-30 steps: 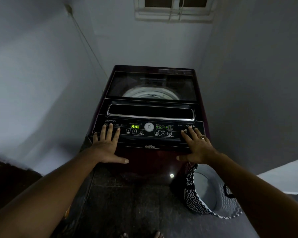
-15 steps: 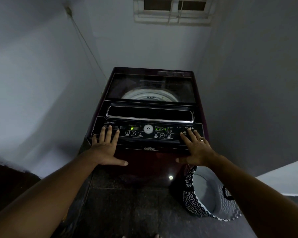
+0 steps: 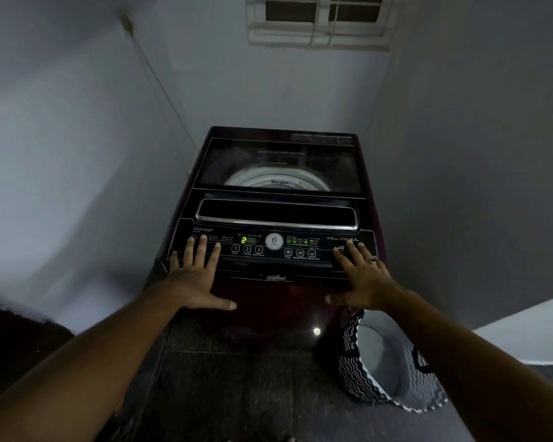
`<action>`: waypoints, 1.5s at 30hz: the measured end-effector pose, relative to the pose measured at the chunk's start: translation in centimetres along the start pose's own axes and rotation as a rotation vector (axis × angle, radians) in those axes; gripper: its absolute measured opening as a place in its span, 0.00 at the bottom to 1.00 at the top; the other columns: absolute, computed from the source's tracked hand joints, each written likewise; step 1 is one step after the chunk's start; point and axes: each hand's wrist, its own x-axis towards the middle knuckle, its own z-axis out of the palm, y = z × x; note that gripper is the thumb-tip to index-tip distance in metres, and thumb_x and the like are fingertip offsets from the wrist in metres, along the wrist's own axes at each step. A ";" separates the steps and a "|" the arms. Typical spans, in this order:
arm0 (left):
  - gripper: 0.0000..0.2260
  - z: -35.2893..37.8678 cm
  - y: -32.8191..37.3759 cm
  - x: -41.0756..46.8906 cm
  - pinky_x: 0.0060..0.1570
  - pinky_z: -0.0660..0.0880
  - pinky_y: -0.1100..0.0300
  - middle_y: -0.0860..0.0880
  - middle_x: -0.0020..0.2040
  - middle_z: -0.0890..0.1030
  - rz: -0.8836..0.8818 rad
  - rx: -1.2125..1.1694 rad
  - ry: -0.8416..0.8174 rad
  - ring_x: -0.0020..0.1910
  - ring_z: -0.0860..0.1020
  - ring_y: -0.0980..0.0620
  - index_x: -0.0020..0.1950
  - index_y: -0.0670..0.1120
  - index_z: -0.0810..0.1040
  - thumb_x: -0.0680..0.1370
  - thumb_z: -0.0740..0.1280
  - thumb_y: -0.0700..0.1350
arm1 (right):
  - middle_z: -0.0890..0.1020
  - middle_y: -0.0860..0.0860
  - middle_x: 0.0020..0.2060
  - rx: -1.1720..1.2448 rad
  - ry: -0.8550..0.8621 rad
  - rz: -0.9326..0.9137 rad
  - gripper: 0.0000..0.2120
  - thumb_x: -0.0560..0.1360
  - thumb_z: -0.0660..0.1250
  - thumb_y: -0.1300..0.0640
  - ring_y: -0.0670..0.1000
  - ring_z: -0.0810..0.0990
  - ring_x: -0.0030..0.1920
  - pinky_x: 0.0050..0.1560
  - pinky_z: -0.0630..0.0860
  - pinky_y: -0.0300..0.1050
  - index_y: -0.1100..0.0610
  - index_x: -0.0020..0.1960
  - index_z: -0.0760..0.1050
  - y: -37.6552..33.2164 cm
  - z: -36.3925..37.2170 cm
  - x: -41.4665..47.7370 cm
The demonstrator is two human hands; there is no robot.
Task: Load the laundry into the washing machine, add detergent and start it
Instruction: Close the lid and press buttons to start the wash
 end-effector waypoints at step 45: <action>0.67 0.3 -0.1 0.0 0.72 0.37 0.31 0.41 0.71 0.19 0.003 -0.010 0.019 0.71 0.21 0.38 0.74 0.49 0.22 0.56 0.58 0.85 | 0.35 0.56 0.80 0.015 -0.008 0.000 0.60 0.64 0.65 0.23 0.60 0.34 0.80 0.77 0.44 0.65 0.46 0.81 0.37 -0.3 0.0 -0.1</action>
